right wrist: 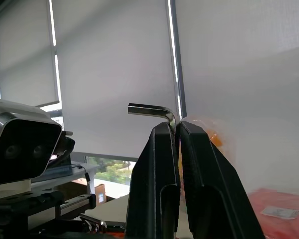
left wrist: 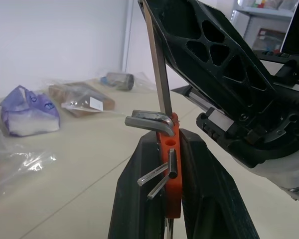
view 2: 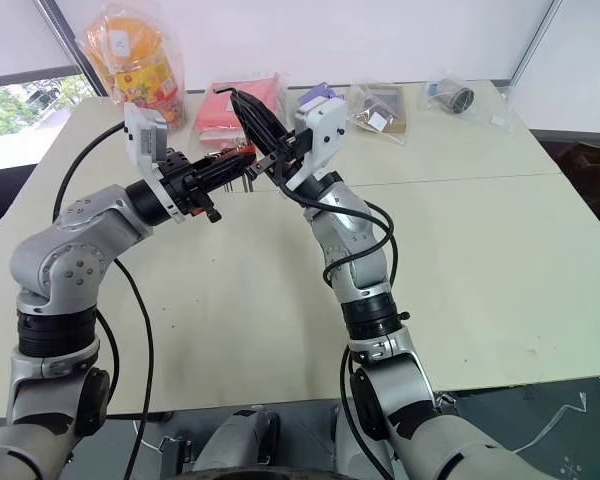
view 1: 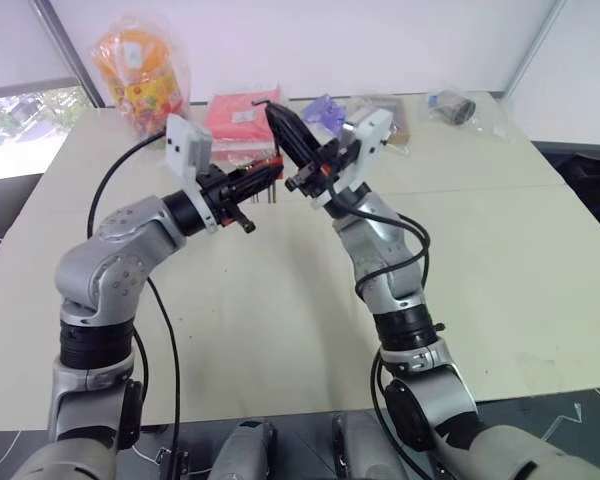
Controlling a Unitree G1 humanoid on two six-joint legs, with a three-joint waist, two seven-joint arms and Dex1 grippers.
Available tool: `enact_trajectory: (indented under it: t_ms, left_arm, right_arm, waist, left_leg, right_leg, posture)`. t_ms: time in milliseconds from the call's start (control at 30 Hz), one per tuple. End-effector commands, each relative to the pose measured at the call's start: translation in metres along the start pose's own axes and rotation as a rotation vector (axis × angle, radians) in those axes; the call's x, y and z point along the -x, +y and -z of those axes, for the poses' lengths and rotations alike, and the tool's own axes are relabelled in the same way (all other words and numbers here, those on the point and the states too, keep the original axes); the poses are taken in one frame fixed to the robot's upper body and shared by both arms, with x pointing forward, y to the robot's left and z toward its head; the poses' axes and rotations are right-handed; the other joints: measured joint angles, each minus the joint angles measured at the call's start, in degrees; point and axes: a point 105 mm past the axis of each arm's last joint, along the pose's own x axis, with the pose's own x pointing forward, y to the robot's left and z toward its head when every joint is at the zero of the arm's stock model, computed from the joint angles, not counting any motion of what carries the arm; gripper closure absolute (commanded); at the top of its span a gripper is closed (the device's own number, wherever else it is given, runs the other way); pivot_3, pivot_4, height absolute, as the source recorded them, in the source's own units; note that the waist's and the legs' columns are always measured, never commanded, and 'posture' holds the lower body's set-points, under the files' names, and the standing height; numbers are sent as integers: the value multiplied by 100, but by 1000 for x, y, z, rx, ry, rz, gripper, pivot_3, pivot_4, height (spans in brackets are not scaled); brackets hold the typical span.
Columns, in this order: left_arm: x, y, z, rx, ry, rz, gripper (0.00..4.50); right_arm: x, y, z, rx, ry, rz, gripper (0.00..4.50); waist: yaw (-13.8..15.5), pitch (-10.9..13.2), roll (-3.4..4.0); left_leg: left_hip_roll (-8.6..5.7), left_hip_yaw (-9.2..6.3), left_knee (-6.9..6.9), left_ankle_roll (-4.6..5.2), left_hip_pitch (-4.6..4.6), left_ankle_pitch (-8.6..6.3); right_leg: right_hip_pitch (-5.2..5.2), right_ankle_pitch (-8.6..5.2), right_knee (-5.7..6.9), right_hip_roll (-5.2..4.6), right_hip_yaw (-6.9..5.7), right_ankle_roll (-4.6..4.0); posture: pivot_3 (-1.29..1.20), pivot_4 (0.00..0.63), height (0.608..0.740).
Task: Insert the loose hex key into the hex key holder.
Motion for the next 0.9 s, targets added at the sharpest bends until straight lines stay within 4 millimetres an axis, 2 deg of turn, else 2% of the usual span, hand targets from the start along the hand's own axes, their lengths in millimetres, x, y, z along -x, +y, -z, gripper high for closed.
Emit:
enact_trajectory:
  t_ms: [33,333,833,900]
  left_arm:
    - [-1,-14,-27,-66,-87,56,4500]
    - [1,-5,-28,-73,-94,16,4500]
    - [0,-2,-34,-85,-122,3,4500]
    - [0,-2,-34,-85,-123,3,4500]
  right_arm:
    - [-2,-1,0,9,-5,16,4486]
    - [4,-3,4,8,31,12,4486]
    - [19,-16,-3,27,67,28,4486]
    - [21,-19,-3,28,73,33,3758]
  waist:
    - [0,0,0]
    - [1,0,0]
    - [4,0,0]
    - [4,0,0]
  left_leg:
    - [0,0,0,0,0,0]
    - [0,0,0,0,0,0]
    - [0,0,0,0,0,0]
    - [0,0,0,0,0,0]
  right_leg:
    - [0,0,0,0,0,0]
    - [0,0,0,0,0,0]
    - [0,0,0,0,0,0]
    - [0,0,0,0,0,0]
  posture:
    - [0,150,740]
    - [0,150,740]
    - [0,150,740]
    - [0,150,740]
